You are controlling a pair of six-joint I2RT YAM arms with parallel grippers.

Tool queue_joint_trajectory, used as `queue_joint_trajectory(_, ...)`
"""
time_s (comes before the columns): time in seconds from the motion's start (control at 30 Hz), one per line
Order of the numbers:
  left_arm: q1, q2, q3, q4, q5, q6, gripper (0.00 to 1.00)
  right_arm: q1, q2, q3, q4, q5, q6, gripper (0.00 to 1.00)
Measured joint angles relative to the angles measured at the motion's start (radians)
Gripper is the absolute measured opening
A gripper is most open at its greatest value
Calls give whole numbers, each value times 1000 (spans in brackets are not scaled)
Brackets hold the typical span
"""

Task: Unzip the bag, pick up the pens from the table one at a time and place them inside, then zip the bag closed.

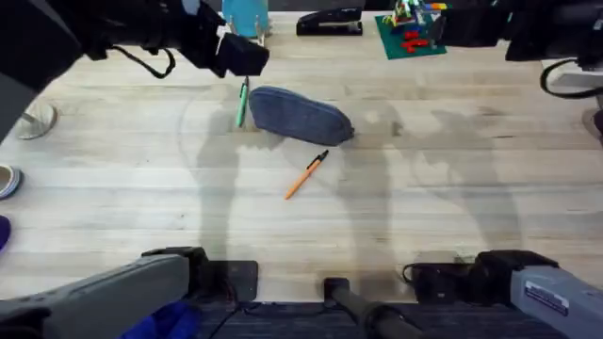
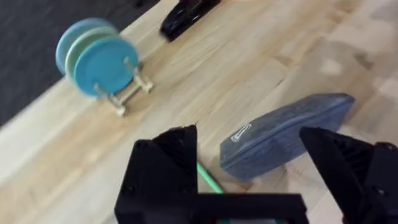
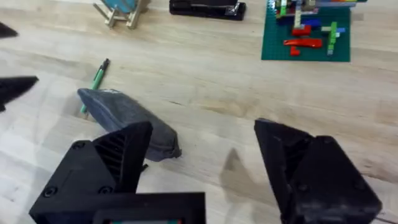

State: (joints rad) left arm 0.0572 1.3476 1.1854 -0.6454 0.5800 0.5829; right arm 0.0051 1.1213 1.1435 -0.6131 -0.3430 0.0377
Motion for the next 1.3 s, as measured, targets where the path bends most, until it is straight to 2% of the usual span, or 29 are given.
queue_joint_trajectory(0.13,43,0,3,-24,127,135,992,0,0,0,-2,-7,21,997)
queue_joint_trajectory(0.27,96,0,3,-46,258,229,992,0,0,0,-3,-13,31,997)
queue_joint_trajectory(0.4,153,0,3,-54,384,277,992,0,0,0,-2,-14,37,997)
queue_joint_trajectory(0.53,184,0,3,-58,450,297,993,0,0,0,5,-15,38,997)
queue_joint_trajectory(0.73,187,0,3,-58,487,306,993,0,0,0,6,-17,49,997)
queue_joint_trajectory(0.97,187,0,3,-78,494,312,993,0,0,0,6,-17,63,997)
queue_joint_trajectory(1.17,187,4,4,-77,446,354,992,0,0,0,6,-17,64,997)
queue_joint_trajectory(1.3,187,58,8,-77,432,373,992,0,0,0,6,-17,64,997)
